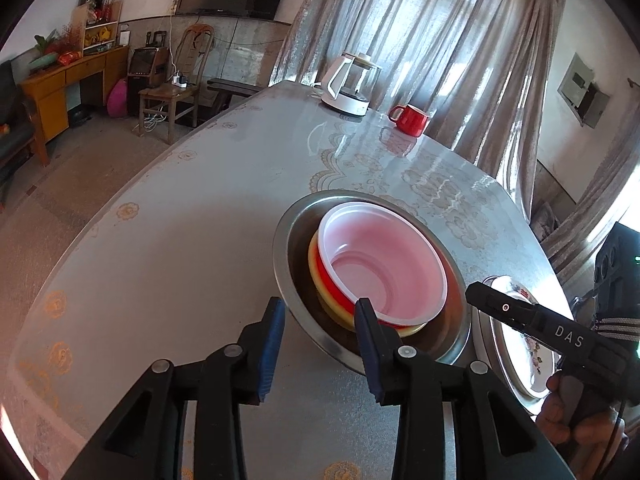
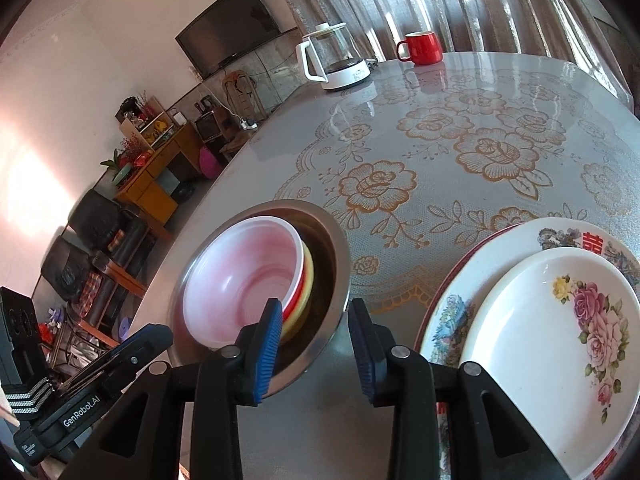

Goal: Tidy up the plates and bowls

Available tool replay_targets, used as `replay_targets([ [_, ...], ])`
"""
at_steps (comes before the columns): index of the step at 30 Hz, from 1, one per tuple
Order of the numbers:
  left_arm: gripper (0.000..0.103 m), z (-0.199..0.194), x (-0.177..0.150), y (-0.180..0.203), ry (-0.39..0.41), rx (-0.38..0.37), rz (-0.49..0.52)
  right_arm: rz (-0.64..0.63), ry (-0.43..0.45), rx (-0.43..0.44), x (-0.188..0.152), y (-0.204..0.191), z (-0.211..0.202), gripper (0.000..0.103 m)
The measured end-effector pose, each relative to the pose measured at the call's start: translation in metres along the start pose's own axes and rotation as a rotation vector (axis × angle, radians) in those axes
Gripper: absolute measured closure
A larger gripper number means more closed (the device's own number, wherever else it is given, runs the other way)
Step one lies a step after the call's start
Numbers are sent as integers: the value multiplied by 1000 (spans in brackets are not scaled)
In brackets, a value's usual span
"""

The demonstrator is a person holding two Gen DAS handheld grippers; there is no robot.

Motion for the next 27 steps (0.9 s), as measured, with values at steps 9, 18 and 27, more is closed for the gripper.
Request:
replay_targets([
  [9,66,3,0,-17,-7,14,-48,12,-13,-16,0,6,2,69],
  [18,60,7,6,-39,-6,22,-119,6,-32,-24,-2,6,11,69],
  [27,62,17,15,-32,-10,37,-57,-25,-50,-52,-2,4,19,69],
])
Point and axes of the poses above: each gripper's, at about its wrist camera, not at the fingertips, and z roughly the way its jaws point, y to its right, x to its top, the point moved 6 cm from there along z, roughly the way its jaws point, and after that the axes turned 6 degrees about z, right-handed, at the moved point
